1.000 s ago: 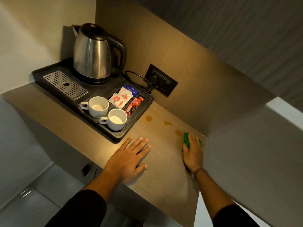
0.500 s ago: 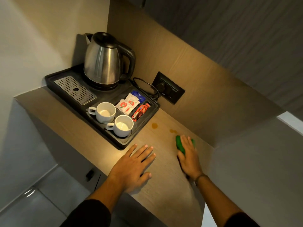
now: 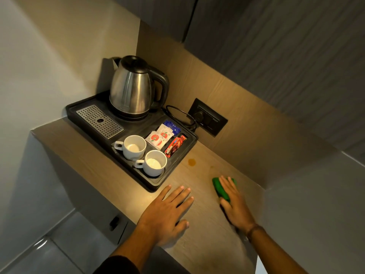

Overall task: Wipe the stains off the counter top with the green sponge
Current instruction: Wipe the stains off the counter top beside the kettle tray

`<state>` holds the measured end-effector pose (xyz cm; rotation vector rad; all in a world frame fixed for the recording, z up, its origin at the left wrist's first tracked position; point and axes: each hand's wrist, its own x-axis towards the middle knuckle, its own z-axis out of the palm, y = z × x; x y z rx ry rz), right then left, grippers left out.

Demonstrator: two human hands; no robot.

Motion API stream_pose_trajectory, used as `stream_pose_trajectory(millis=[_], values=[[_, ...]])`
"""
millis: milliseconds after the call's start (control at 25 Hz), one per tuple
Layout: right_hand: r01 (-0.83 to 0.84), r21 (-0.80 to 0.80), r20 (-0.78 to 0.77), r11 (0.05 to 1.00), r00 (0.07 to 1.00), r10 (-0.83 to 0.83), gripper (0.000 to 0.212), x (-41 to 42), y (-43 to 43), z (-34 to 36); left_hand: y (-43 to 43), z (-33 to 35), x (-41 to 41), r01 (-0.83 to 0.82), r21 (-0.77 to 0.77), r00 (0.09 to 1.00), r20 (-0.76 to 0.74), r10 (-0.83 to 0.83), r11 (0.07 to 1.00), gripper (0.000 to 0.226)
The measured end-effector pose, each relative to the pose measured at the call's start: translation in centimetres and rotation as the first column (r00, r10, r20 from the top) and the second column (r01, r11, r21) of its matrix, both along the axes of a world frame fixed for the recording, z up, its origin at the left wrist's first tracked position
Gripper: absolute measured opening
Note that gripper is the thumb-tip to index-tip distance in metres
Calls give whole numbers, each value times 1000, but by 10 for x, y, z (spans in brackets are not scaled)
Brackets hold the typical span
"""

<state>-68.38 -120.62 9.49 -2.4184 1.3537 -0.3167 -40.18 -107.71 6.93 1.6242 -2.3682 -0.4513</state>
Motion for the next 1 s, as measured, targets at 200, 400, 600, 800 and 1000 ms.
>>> stream_pose_trajectory(millis=[200, 400, 600, 800, 1000], values=[[214, 42, -13, 976, 977, -214, 64, 68, -52, 16, 1, 3, -2, 1, 0, 1000, 16, -1, 1000, 71], [-128, 38, -24, 991, 991, 129, 70, 35, -12, 1, 0, 4, 0, 13, 14, 1000, -12, -13, 1000, 71], [100, 74, -29, 992, 995, -98, 63, 93, -66, 19, -1, 4, 0, 17, 7, 1000, -6, -17, 1000, 70], [-222, 49, -32, 974, 974, 224, 69, 58, -34, 3, -2, 1, 0, 17, 9, 999, -27, -16, 1000, 70], [-3, 94, -44, 996, 999, 8, 65, 105, -68, 21, -2, 1, -2, 20, 6, 1000, 12, -20, 1000, 70]])
